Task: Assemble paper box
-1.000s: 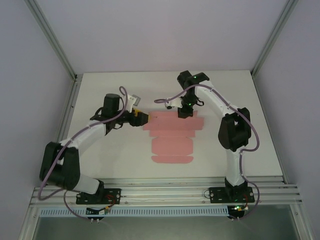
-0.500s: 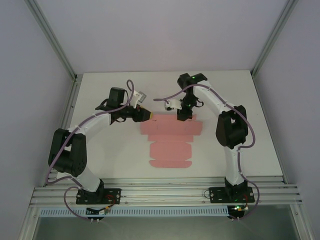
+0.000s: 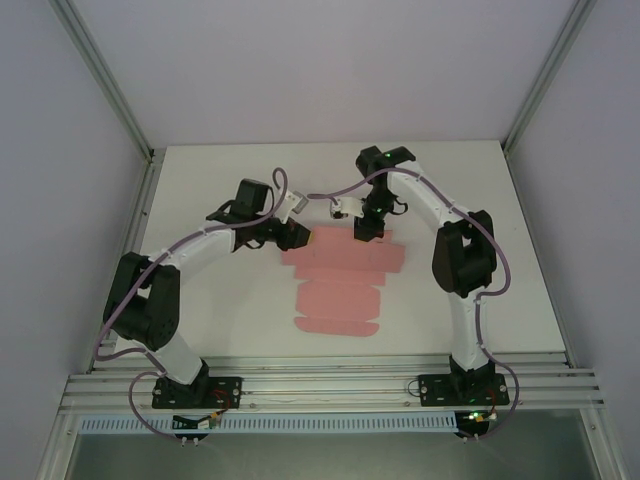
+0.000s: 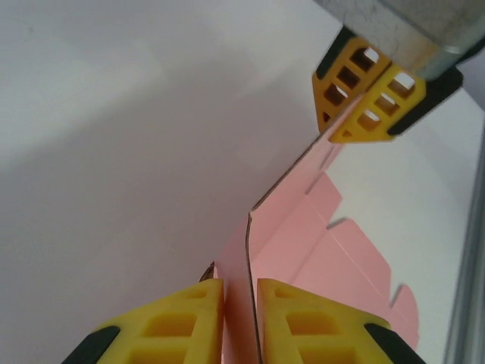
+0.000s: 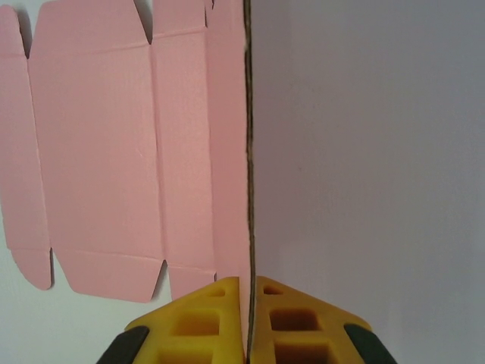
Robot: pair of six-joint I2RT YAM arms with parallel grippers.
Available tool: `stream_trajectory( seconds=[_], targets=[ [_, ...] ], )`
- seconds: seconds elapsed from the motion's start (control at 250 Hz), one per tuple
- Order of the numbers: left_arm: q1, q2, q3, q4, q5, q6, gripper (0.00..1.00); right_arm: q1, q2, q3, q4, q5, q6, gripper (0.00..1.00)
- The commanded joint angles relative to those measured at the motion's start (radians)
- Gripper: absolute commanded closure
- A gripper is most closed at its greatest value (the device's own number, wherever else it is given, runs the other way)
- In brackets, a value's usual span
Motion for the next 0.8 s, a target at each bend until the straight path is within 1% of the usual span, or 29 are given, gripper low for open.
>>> stream_trajectory(
  seconds=[0.0, 0.108, 0.196, 0.284, 0.327, 0.443, 0.523, 0.595, 0.635, 0.727, 0.799],
  targets=[
    [-0.028, -0.054, -0.009, 0.057, -0.140, -0.028, 0.81, -0.001, -0.008, -0.024, 0.017, -0.021, 0.039, 1.00],
    [-0.060, -0.064, -0.007, 0.057, -0.217, -0.030, 0.81, -0.001, -0.017, -0.037, 0.038, -0.029, 0.065, 1.00],
    [-0.084, -0.071, -0.019, 0.083, -0.228, -0.054, 0.81, -0.001, -0.019, -0.046, 0.059, -0.037, 0.093, 1.00],
    [-0.115, -0.080, -0.036, 0.127, -0.243, -0.114, 0.81, 0.000, -0.016, -0.053, 0.080, -0.038, 0.127, 1.00],
    [-0.131, -0.089, -0.050, 0.148, -0.283, -0.143, 0.80, 0.000, -0.018, -0.057, 0.097, -0.029, 0.155, 1.00],
    [-0.175, -0.117, -0.085, 0.181, -0.458, -0.181, 0.80, 0.000, -0.032, -0.078, 0.134, -0.020, 0.203, 1.00],
    [-0.183, -0.114, -0.112, 0.212, -0.498, -0.189, 0.79, 0.000, -0.052, -0.103, 0.160, -0.024, 0.216, 1.00],
    [-0.183, -0.098, -0.115, 0.212, -0.498, -0.219, 0.78, 0.001, -0.067, -0.117, 0.171, -0.028, 0.225, 1.00],
    [-0.184, -0.091, -0.119, 0.217, -0.481, -0.244, 0.78, 0.000, -0.074, -0.125, 0.178, -0.031, 0.234, 1.00],
    [-0.185, -0.083, -0.153, 0.284, -0.426, -0.286, 0.76, 0.001, -0.089, -0.142, 0.196, -0.037, 0.248, 1.00],
    [-0.186, -0.076, -0.174, 0.331, -0.419, -0.320, 0.76, 0.000, -0.107, -0.162, 0.217, -0.052, 0.253, 1.00]
  ],
)
